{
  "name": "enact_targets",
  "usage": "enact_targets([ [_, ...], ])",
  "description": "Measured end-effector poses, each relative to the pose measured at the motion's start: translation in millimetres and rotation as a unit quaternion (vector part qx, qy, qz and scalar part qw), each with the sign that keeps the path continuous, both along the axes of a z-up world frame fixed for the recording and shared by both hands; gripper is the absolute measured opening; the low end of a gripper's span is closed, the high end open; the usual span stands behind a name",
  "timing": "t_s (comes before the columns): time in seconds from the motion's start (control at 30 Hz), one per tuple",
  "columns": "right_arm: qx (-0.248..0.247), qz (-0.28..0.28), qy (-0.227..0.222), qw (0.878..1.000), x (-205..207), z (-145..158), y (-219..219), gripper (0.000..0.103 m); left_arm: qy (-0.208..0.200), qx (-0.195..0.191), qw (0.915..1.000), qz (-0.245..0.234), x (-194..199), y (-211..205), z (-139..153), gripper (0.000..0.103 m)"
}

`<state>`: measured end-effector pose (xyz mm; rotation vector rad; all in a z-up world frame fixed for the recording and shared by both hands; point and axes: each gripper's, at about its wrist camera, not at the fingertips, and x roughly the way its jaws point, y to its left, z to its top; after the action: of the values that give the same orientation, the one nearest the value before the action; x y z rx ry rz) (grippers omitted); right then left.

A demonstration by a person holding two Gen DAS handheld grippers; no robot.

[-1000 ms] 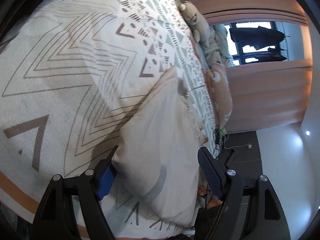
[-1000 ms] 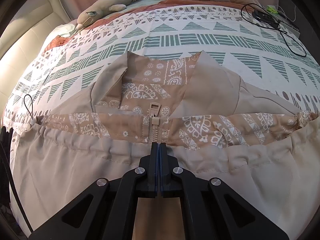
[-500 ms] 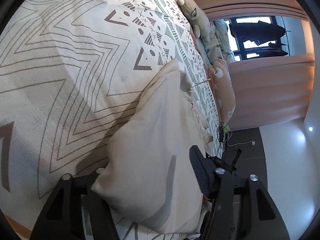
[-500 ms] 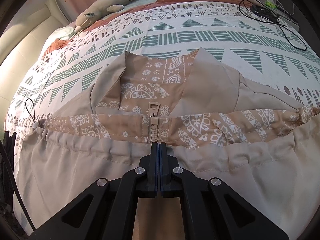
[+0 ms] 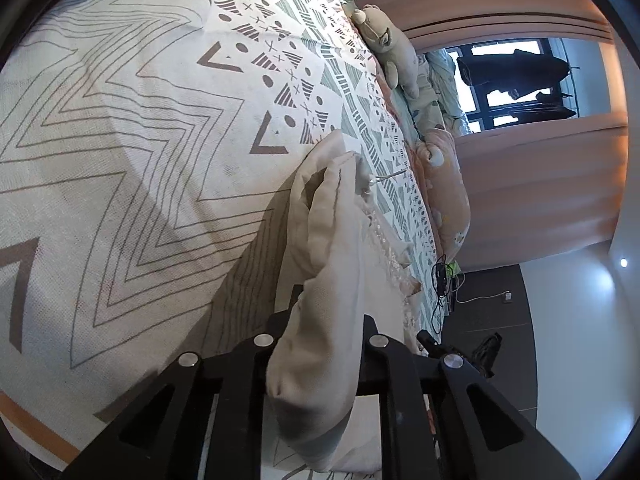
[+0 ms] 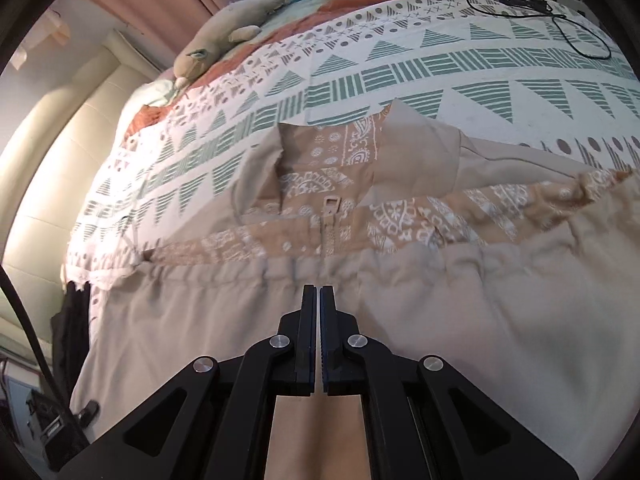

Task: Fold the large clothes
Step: 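Lift the fold edge with the left tool while the right tool opens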

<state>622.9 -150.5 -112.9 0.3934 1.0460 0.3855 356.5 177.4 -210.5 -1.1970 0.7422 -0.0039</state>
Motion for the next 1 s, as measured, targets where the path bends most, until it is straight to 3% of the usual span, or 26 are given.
enact_targets([
  [0.2,0.034,0.018,-0.012,0.999,-55.1,25.0,-24.3,0.000,-0.021,0.009,0.9997,-0.004,-0.2,-8.4,22.1,0.013],
  [0.5,0.029,0.016,-0.015,0.999,-129.4,24.9,-46.7,0.003,-0.038,0.015,0.9991,-0.014,6.6,-19.2,44.4,0.012],
  [0.57,0.004,0.011,-0.017,1.000,-144.3,21.6,-44.5,0.032,-0.040,0.017,0.9989,-0.017,6.8,-21.4,46.5,0.012],
  [0.6,-0.004,0.015,-0.014,1.000,-151.2,17.2,-42.2,0.081,-0.040,0.017,0.9989,-0.017,6.3,-22.7,47.0,0.012],
  [0.63,-0.008,0.016,-0.014,1.000,-159.6,13.2,-39.6,0.103,-0.041,0.016,0.9989,-0.018,6.1,-24.0,47.6,0.012],
  [0.9,-0.013,0.016,-0.043,0.999,-215.2,13.5,-32.7,0.102,-0.053,0.022,0.9980,-0.027,2.9,-31.0,56.6,0.013],
  [0.97,-0.017,0.023,-0.049,0.998,-226.5,15.1,-30.4,0.085,-0.059,0.020,0.9976,-0.029,4.2,-32.1,60.1,0.013],
  [1.0,-0.025,0.024,-0.046,0.998,-231.0,14.5,-29.2,0.063,-0.062,0.019,0.9974,-0.030,5.0,-32.5,61.7,0.013],
])
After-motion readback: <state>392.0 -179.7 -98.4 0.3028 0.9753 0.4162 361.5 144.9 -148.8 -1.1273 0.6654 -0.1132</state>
